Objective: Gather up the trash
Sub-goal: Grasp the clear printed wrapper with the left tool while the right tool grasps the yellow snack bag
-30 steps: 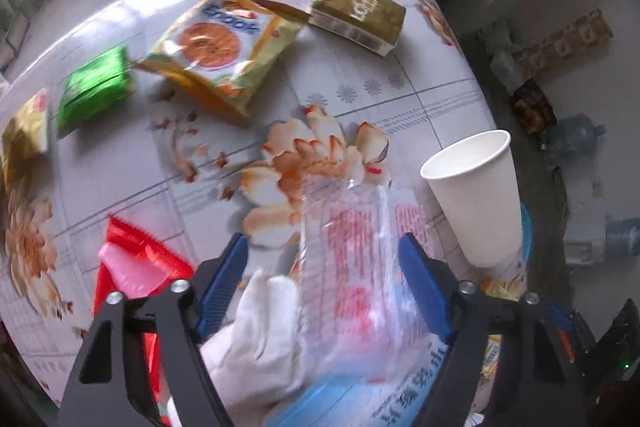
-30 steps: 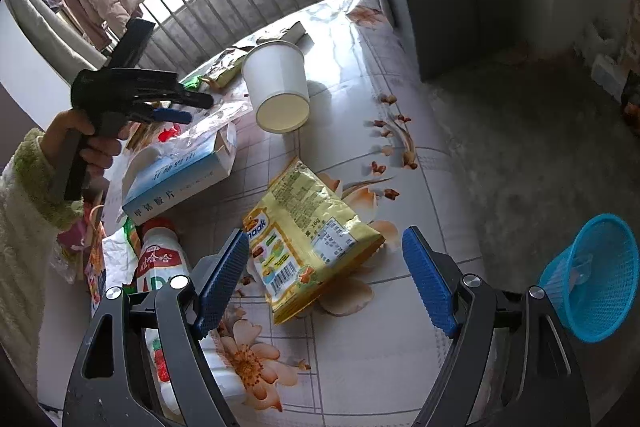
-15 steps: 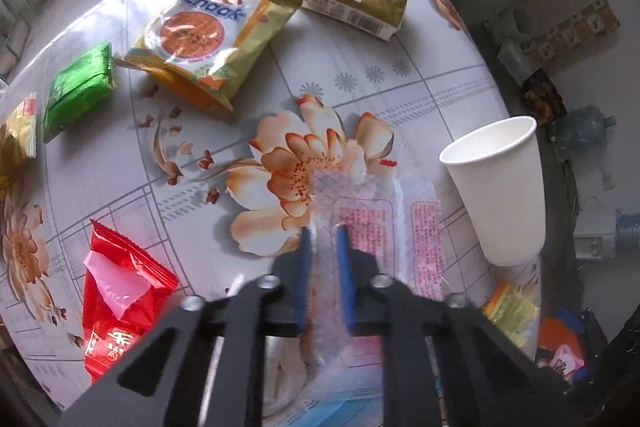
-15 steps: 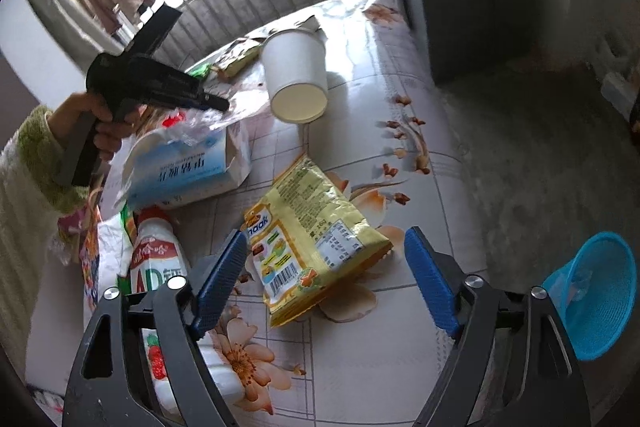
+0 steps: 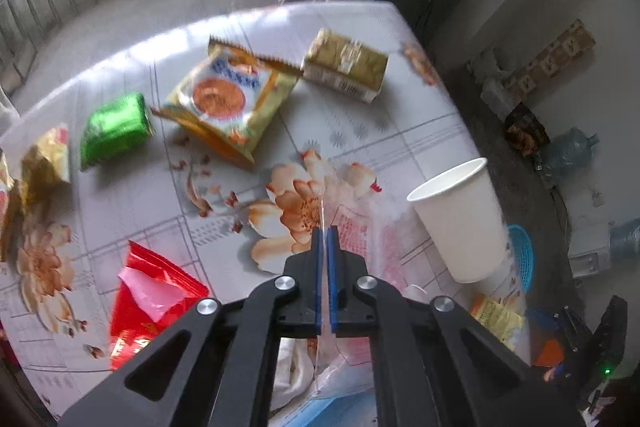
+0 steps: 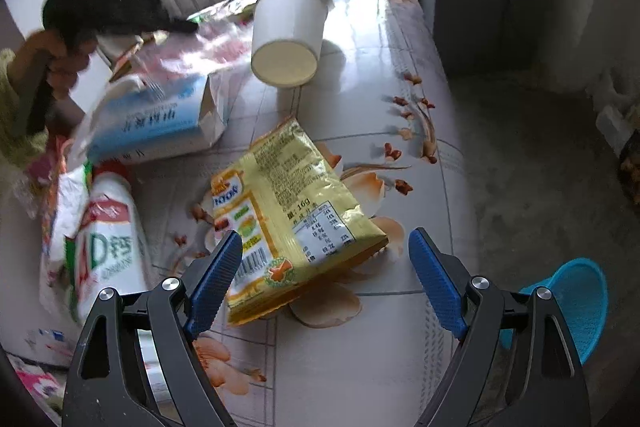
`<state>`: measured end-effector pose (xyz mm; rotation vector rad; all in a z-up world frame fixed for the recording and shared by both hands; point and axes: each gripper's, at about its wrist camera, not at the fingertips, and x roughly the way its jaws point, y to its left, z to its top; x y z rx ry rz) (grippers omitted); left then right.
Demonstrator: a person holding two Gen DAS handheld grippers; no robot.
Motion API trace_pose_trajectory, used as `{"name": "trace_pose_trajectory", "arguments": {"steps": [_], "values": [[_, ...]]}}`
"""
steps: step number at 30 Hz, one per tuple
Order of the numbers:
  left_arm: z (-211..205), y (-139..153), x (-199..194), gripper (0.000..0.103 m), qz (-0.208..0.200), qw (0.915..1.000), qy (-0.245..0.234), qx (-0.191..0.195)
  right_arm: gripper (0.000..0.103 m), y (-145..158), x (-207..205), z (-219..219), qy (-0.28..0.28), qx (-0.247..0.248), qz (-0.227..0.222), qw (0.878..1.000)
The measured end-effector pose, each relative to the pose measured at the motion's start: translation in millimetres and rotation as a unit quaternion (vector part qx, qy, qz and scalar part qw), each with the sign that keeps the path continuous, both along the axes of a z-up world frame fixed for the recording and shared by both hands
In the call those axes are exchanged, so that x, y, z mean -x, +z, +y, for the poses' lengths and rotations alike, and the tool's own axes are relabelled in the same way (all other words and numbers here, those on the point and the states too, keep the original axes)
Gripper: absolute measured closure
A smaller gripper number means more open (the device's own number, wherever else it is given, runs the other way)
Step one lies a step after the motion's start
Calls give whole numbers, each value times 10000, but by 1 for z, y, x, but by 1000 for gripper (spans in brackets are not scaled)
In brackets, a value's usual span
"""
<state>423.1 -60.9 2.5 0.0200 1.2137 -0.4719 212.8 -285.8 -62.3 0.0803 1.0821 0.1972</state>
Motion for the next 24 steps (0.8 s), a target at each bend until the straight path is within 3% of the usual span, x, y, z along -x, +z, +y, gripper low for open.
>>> {"name": "trace_pose_trajectory", "arguments": {"steps": [4, 10, 18, 24], "values": [[13, 18, 13, 101, -327, 9994, 56, -3, 29, -1, 3, 0, -140, 65, -88, 9998], [26, 45, 26, 101, -684, 9969, 299, 253, 45, -2, 10, -23, -609, -661, -37, 9960], [44, 80, 50, 102, -1108, 9887, 577, 833, 80, -5, 10, -30, -833, -803, 10, 9933], [44, 105, 88, 102, -1362, 9843, 362, 1059, 88, 1, 19, -28, -958, -1160, -42, 9886]]}}
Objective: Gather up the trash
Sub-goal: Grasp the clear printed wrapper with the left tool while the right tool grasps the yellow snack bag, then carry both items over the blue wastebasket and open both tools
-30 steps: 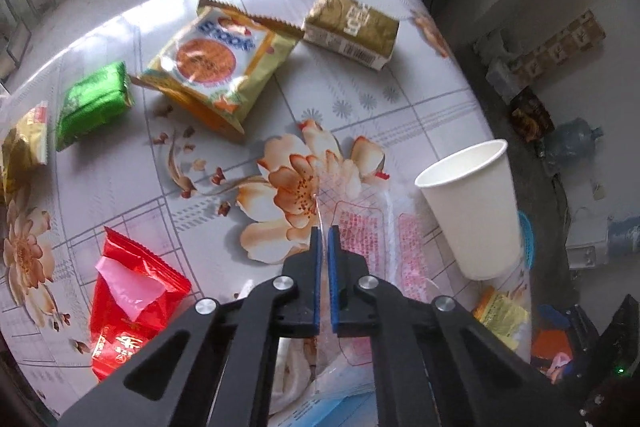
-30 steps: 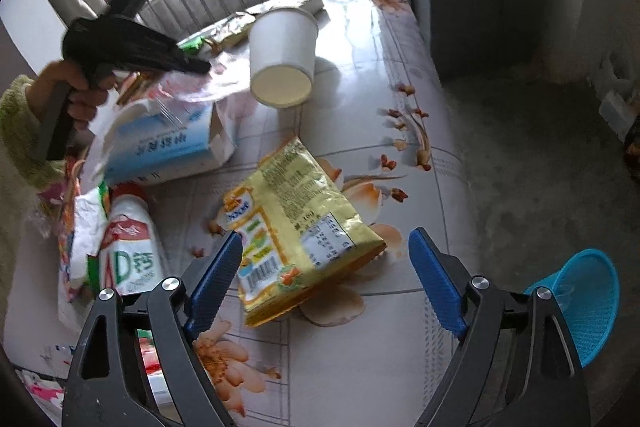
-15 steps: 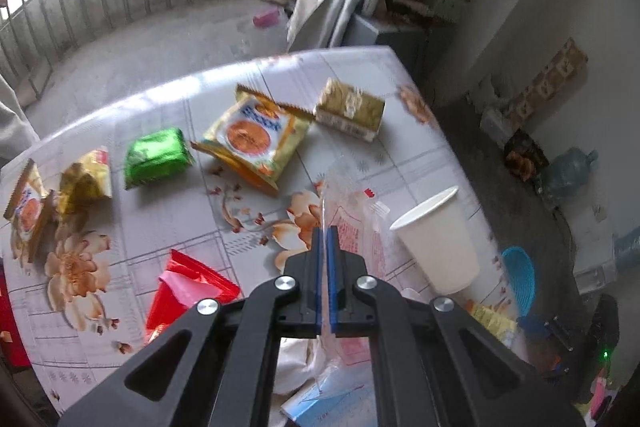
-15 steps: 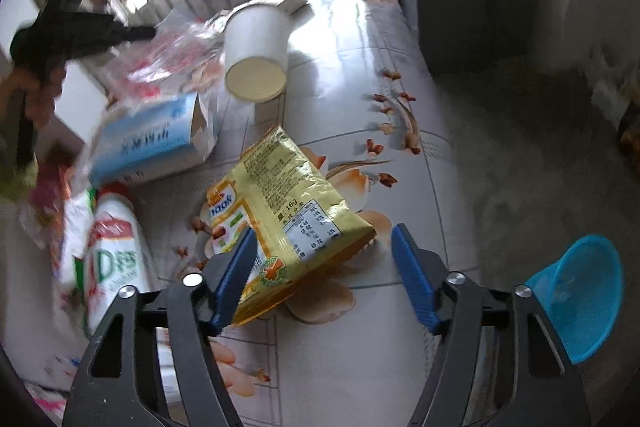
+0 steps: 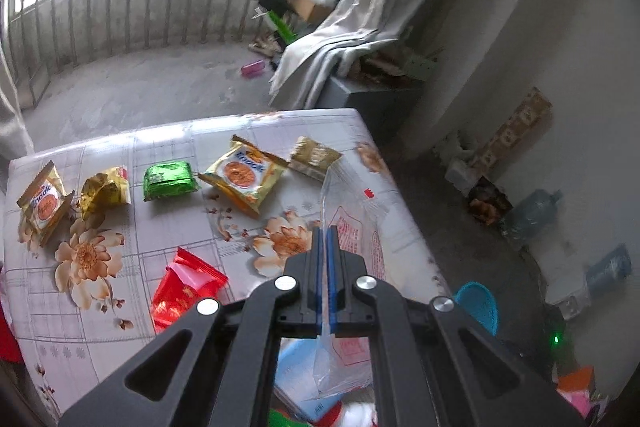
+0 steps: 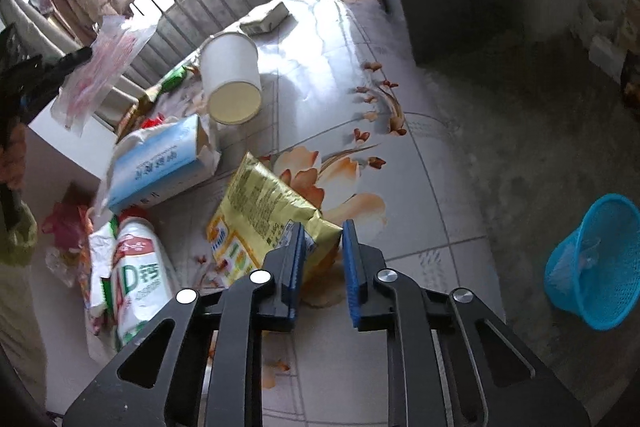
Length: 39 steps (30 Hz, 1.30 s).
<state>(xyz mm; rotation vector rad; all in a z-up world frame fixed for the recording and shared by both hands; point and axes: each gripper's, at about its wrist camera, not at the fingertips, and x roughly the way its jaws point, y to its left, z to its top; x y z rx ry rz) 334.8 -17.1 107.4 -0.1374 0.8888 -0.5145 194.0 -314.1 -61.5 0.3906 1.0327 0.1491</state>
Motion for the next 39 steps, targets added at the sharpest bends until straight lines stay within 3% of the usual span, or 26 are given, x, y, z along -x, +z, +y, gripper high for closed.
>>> {"name": "trace_pose_trajectory", "arguments": {"steps": [7, 12, 21, 27, 32, 37, 39], "values": [[-24, 28, 48, 102, -547, 9974, -461, 11, 92, 23, 22, -12, -306, -207, -367, 9986], [-67, 35, 74, 102, -721, 9934, -891, 61, 96, 39, 45, -35, -649, -415, -682, 9947], [-190, 10, 94, 102, -360, 9820, -1853, 97, 97, 34, 101, -113, -1612, -941, -910, 9782], [-309, -28, 107, 102, -136, 9671, -2526, -254, 98, 18, 147, -185, -2578, -997, -969, 9561], [-414, -68, 120, 102, -85, 9538, -2946, -589, 98, -10, 183, -254, -3582, -874, -791, 9262], [-522, -134, 140, 101, 144, 9362, -3359, -1025, 98, -49, 202, -311, -4399, -871, -494, 8924], [-552, -157, 145, 101, 288, 9333, -3417, -1066, 98, -68, 205, -330, -4713, -855, -370, 8770]]}}
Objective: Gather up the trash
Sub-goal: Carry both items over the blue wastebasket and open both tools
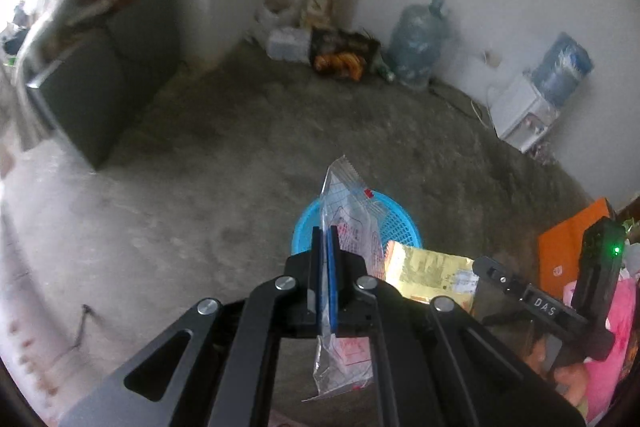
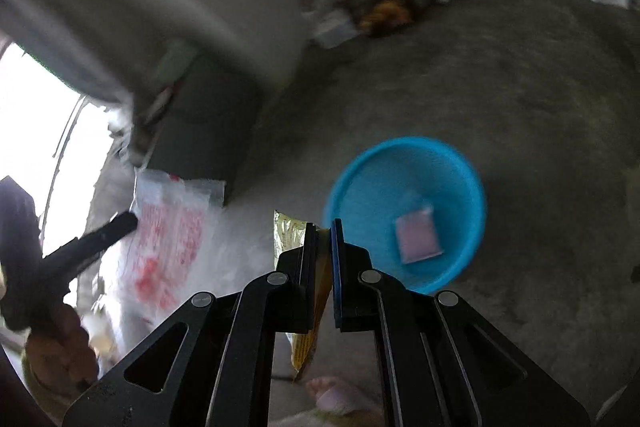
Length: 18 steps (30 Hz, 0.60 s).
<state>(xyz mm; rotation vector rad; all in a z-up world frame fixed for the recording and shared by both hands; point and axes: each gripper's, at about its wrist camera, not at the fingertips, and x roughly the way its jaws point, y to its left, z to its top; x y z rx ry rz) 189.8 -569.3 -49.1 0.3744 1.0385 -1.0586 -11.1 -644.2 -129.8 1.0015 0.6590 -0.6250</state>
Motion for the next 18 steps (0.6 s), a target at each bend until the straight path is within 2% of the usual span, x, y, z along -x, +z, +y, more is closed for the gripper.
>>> {"name": "trace_pose_trajectory", "arguments": {"steps": [4, 5, 6, 7, 8, 9, 13, 18], "values": [[-45, -46, 10, 98, 297, 9995, -12, -133, 96, -42, 5, -30, -537, -296, 72, 9981], [-57, -61, 12, 89, 371, 9989, -38, -278, 90, -55, 5, -37, -683, -378, 135, 9969], [-63, -71, 16, 68, 385, 9983, -36, -440, 83, -69, 3, -44, -801, -459, 190, 9956], [-70, -80, 18, 55, 361, 9974, -4, -630, 76, -78, 4, -47, -859, -558, 280, 9943], [-73, -88, 21, 44, 288, 9965, 71, -785, 63, -90, 4, -50, -929, -693, 389, 9925], [-71, -92, 24, 43, 231, 9963, 154, -812, 58, -97, 6, -53, -980, -771, 440, 9912], [-59, -93, 32, 38, 309, 9966, -32, -768, 53, -113, 21, -39, -1050, -919, 539, 9888], [-44, -62, 38, 35, 113, 9976, -89, -674, 48, -101, 45, -12, -1048, -832, 540, 9895]]}}
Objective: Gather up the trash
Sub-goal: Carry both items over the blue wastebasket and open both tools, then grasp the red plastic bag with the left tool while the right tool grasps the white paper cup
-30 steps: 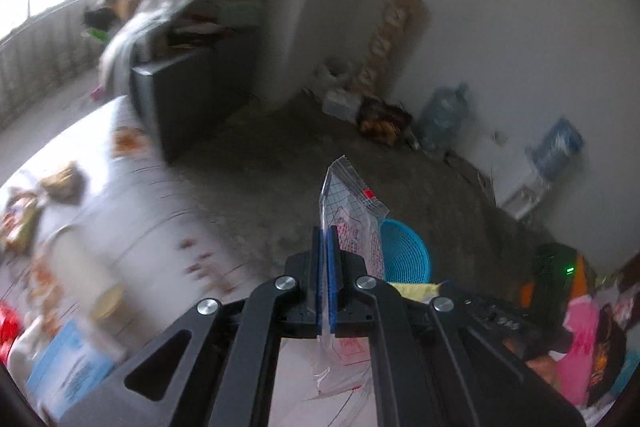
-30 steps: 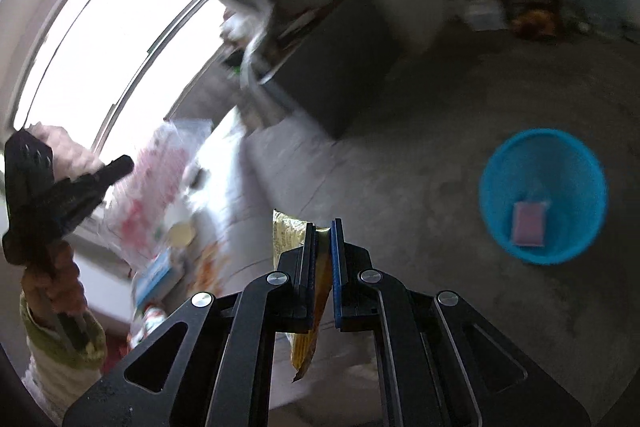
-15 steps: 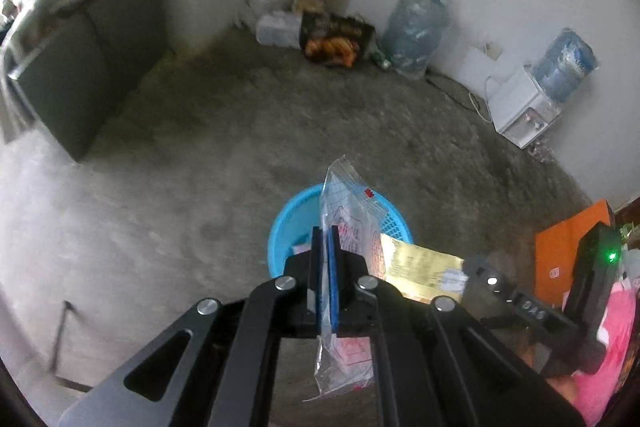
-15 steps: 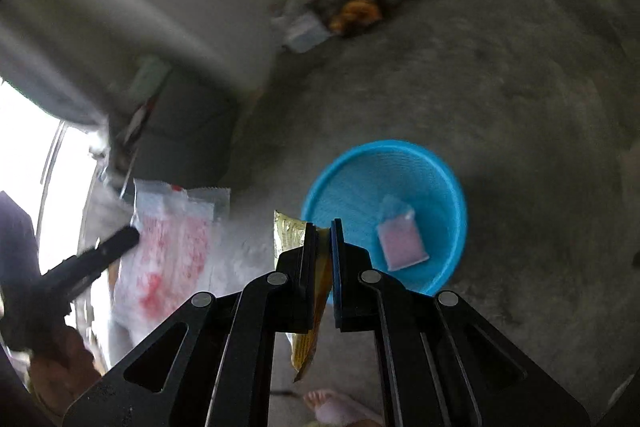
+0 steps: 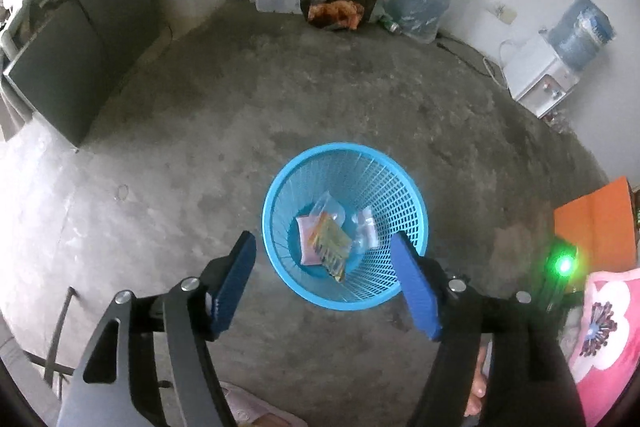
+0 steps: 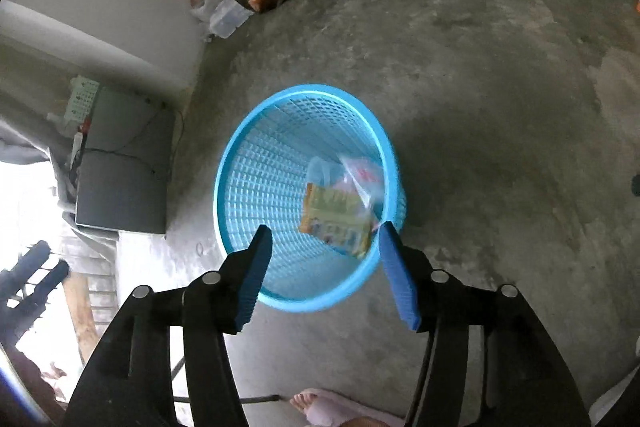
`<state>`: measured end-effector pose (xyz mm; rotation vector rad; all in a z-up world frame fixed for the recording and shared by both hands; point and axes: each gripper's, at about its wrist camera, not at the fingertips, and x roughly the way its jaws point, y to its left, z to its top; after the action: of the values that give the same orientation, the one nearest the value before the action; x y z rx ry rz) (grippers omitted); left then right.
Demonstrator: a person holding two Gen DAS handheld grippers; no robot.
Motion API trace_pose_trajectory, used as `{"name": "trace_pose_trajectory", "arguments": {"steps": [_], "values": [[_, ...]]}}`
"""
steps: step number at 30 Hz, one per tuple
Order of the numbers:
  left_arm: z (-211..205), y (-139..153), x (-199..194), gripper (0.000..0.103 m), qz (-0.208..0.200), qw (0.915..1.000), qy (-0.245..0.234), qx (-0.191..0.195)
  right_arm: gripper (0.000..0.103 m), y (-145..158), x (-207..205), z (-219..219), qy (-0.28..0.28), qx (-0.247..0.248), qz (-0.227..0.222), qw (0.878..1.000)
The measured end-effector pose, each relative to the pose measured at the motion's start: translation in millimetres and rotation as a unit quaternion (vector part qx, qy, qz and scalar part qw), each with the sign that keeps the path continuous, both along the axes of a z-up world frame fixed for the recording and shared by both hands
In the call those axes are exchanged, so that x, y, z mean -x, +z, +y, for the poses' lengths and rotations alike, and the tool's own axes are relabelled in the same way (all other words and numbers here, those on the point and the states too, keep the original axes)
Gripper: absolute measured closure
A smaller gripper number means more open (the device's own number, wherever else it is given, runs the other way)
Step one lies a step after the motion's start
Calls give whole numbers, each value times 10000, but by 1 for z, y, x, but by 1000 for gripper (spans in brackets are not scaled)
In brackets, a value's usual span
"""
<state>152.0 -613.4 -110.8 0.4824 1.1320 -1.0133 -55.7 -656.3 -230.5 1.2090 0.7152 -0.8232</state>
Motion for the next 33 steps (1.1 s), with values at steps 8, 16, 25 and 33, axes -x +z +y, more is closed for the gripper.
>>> {"name": "trace_pose_trajectory", "arguments": {"steps": [8, 16, 25, 33], "values": [[49, 78, 11, 29, -27, 9997, 80, 231, 33, 53, 23, 41, 208, 568, -117, 9981], [169, 149, 21, 27, 306, 9975, 352, 526, 24, 130, -3, 104, 1357, 1196, -361, 9828], [409, 226, 16, 23, -448, 9747, 1706, 1370, 19, 216, -49, 194, 2770, 1698, -839, 9420], [649, 259, 16, 20, -1228, 8841, 4125, 1824, 17, 241, -140, 273, 4181, 1441, -1202, 8888]]}}
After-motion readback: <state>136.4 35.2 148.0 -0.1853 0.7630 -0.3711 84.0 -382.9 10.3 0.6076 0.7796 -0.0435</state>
